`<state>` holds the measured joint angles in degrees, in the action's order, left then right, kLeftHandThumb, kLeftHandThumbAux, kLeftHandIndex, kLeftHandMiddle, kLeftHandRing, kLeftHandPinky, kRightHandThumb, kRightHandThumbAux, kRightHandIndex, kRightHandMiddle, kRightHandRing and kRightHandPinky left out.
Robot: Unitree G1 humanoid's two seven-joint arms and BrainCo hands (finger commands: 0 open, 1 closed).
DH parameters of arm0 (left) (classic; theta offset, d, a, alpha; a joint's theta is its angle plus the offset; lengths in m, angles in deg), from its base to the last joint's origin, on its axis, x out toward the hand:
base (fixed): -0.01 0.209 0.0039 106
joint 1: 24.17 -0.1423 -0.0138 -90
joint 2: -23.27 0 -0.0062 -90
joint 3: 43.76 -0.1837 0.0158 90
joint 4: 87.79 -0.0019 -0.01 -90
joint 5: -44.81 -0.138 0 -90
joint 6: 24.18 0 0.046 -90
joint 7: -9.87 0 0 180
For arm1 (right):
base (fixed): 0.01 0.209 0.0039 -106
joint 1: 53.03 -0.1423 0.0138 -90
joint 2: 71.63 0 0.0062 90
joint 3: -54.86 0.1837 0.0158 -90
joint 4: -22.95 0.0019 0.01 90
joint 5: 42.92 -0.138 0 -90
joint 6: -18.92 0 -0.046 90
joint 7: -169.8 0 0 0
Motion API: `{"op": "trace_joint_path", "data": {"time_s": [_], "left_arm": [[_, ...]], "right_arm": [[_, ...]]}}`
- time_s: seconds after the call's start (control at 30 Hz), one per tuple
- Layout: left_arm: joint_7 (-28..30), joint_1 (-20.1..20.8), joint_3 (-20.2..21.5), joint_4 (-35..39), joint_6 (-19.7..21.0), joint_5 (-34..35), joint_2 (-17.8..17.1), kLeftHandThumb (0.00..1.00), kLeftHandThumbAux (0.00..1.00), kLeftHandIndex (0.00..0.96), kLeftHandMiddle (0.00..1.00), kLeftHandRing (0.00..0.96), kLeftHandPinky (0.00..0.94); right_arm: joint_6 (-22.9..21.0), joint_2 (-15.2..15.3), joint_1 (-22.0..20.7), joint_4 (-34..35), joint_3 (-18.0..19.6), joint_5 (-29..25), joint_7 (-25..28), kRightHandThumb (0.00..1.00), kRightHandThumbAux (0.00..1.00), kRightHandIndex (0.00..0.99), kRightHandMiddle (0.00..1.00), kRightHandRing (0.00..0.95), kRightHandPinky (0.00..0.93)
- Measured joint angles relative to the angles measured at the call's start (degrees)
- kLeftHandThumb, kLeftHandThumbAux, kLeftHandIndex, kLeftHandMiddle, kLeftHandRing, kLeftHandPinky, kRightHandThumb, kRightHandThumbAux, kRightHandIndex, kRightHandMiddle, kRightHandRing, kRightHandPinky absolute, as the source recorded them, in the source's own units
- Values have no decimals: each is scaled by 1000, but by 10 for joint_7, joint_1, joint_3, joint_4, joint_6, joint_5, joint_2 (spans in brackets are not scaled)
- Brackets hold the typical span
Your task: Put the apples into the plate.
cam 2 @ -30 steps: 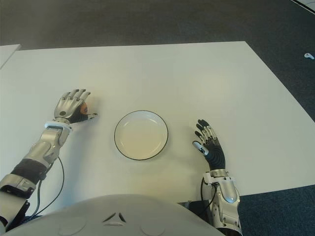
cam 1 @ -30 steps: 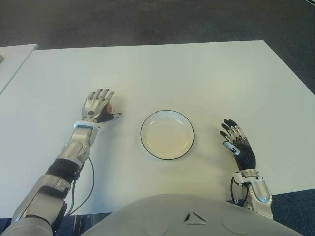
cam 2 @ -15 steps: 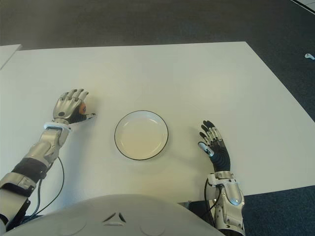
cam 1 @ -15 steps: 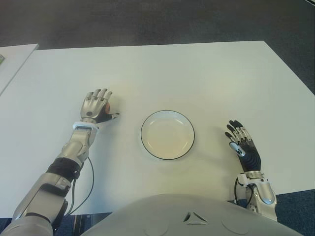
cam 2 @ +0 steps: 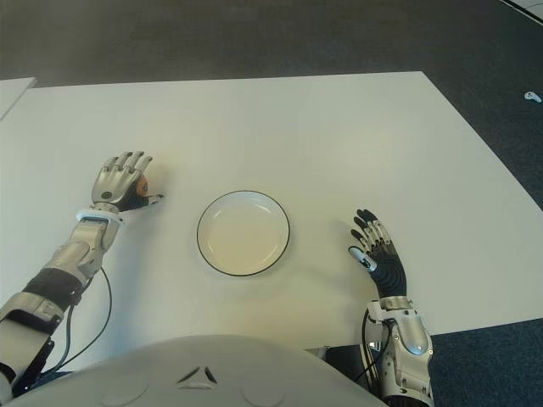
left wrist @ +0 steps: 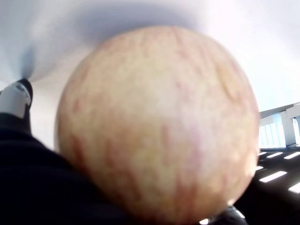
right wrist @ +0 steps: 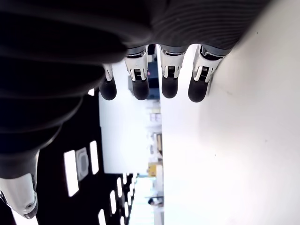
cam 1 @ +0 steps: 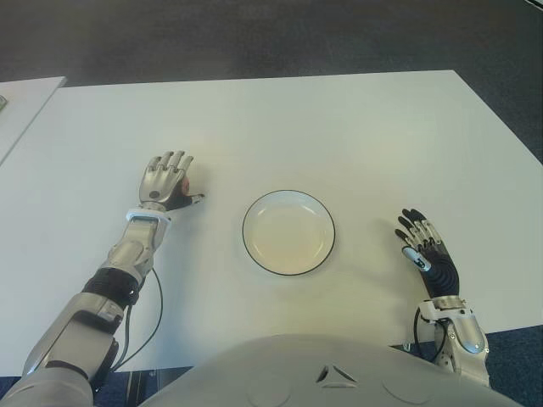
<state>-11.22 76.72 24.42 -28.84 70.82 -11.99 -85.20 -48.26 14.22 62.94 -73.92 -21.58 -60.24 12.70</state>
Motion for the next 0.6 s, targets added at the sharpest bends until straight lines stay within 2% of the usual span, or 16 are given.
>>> {"op": "trace_joint_path", "data": {"time_s": [0.17, 0.27, 0.47, 0.53, 0.57, 0.6], "left_arm": [[-2, 7, -5, -11, -1, 5, 0, 332, 520, 46, 64, 58, 139], [-3, 19, -10, -28, -3, 8, 1, 431, 543, 83, 144, 136, 202], [5, 62, -25, -88, 0, 17, 1, 533, 563, 157, 198, 183, 224], [9, 75, -34, -101, 5, 17, 0, 576, 574, 203, 220, 203, 248], [10, 80, -38, -106, 7, 17, 0, 624, 619, 279, 236, 219, 263], [10, 83, -41, -109, 9, 17, -1, 641, 635, 306, 242, 225, 268]], "right_arm": [[3, 12, -8, -14, 5, 0, 12, 113, 668, 0, 0, 0, 0], [5, 15, -14, -21, 8, 1, 13, 104, 686, 0, 0, 0, 0], [14, 18, -22, -35, 10, 0, 21, 98, 702, 0, 0, 0, 0], [17, 19, -26, -41, 11, 0, 24, 95, 708, 0, 0, 0, 0], [18, 19, -27, -43, 12, 0, 26, 91, 712, 0, 0, 0, 0], [21, 19, -30, -47, 13, -1, 29, 90, 713, 0, 0, 0, 0]]}}
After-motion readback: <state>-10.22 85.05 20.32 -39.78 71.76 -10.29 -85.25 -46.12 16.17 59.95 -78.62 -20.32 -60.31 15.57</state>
